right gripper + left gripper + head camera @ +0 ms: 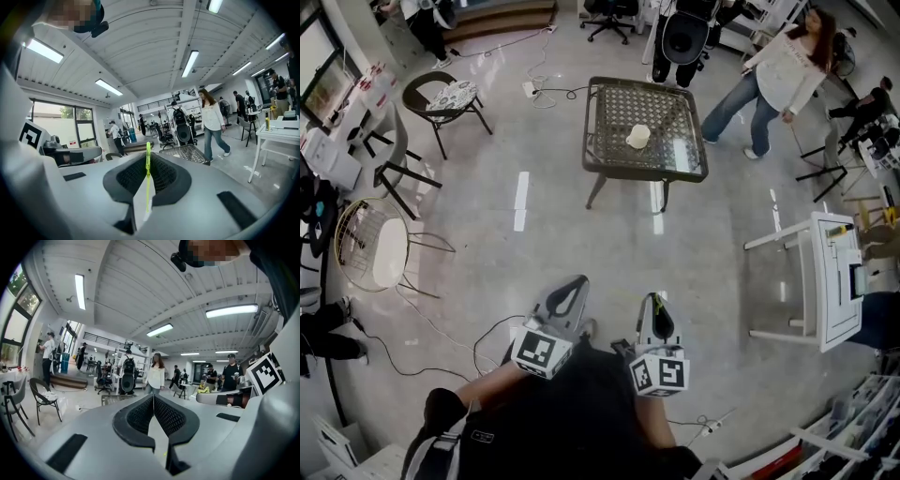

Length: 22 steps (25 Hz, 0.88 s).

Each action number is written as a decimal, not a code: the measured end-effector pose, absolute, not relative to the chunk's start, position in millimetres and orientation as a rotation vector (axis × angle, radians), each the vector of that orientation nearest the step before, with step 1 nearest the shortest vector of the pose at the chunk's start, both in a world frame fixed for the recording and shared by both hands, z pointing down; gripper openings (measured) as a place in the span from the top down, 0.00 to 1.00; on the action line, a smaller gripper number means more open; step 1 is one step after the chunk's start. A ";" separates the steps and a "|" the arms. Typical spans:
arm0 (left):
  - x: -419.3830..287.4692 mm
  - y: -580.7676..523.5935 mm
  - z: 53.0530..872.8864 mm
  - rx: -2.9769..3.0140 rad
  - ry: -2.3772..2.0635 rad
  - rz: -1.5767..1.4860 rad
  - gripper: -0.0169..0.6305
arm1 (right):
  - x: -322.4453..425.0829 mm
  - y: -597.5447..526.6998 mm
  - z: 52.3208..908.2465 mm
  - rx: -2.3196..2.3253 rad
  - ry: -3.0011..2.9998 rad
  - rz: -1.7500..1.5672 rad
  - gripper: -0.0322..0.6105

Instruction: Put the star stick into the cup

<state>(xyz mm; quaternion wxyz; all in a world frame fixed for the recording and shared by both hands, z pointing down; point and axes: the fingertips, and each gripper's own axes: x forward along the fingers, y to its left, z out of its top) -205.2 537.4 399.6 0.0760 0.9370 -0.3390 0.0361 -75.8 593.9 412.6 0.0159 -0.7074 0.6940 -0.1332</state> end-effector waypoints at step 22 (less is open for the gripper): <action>-174.9 426.0 415.7 2.766 -1.049 0.061 0.95 | -47.8 481.0 418.2 -2.187 2.218 -0.383 0.92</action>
